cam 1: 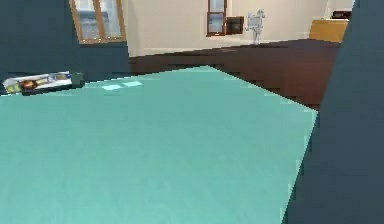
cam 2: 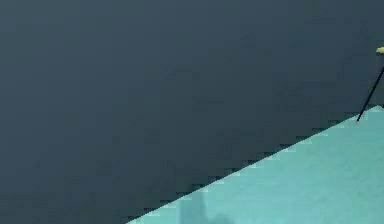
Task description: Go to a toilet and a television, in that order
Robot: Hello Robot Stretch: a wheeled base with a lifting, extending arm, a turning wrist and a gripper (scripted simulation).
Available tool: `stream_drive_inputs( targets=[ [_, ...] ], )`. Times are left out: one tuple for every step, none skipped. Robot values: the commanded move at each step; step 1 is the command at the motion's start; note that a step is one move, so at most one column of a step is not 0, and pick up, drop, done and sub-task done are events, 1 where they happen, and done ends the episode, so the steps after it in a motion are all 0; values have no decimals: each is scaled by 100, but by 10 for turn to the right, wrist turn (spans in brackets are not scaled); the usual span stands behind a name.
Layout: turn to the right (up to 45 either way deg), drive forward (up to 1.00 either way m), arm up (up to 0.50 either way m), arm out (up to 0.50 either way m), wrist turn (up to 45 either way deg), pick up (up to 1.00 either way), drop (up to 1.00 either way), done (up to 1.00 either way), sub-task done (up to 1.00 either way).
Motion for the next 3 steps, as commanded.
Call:
stream_drive_inputs(
  targets=[
    [0, 80, 0, 0, 0, 0, 0, 0, 0],
    [210, 0, 0, 0, 0, 0, 0, 0, 0],
    [0, 45, 0, 0, 0, 0, 0, 0, 0]
  ],
)
